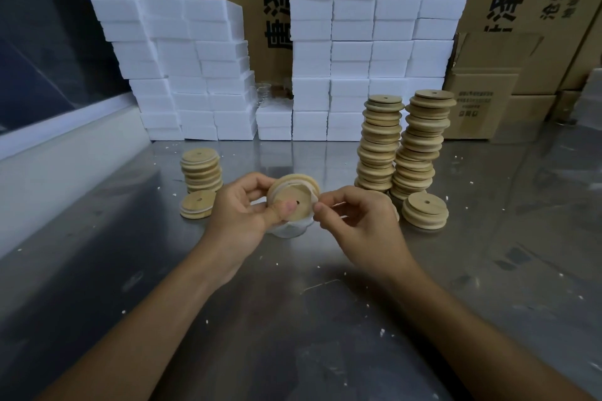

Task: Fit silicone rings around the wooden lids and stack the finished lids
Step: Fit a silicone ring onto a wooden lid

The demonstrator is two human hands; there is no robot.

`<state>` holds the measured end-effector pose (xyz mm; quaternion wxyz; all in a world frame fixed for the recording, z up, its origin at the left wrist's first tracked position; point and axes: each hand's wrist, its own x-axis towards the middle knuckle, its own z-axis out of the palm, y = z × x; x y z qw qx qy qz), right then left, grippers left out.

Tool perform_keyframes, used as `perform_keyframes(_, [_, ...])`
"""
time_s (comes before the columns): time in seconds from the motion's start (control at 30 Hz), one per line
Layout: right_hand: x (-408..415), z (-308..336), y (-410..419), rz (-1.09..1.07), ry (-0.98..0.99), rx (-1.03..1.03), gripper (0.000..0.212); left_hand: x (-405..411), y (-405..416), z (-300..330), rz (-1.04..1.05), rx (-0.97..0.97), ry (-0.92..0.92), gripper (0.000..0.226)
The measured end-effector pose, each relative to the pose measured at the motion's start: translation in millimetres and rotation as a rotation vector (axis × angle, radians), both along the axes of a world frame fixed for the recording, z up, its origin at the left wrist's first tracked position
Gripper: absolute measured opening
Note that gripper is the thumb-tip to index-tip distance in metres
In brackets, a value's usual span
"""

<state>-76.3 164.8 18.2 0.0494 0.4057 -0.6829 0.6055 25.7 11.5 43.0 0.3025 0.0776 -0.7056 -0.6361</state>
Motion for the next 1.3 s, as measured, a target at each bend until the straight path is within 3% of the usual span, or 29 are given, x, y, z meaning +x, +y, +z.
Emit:
perform_keyframes(0.07, [1.2, -0.4, 0.2, -0.045, 0.023, 0.014, 0.005, -0.7, 2.8, -2.2, 0.011, -0.066, -0.032, 0.026])
perform_keyframes(0.3, [9.2, 3.6, 0.1, -0.159, 0.401, 0.034, 0.009, -6.3, 14.5, -11.9, 0.024, -0.137, -0.048, 0.021])
perform_keyframes(0.43, [6.3, 8.8, 3.9, -0.147, 0.581, 0.086, 0.015, -5.0, 18.4, -9.0, -0.054, -0.086, -0.075, 0.033])
perform_keyframes(0.53, [3.1, 11.2, 5.1, -0.135, 0.704, 0.137, 0.016, -4.5, 16.7, -5.5, -0.119, 0.043, -0.161, 0.027])
perform_keyframes(0.67, [2.1, 7.1, 4.1, -0.113, 0.495, 0.107, 0.012, -5.3, 15.8, -4.8, -0.15, 0.088, -0.216, 0.018])
perform_keyframes(1.03, [0.4, 6.2, 2.2, -0.019, 0.103, 0.084, 0.006, -4.2, -0.3, -6.1, -0.134, -0.336, -0.072, 0.019])
perform_keyframes(1.3, [-0.1, 5.3, 1.1, -0.019, 0.023, 0.069, 0.011, -1.5, -1.8, -6.5, -0.203, -0.223, -0.114, 0.029])
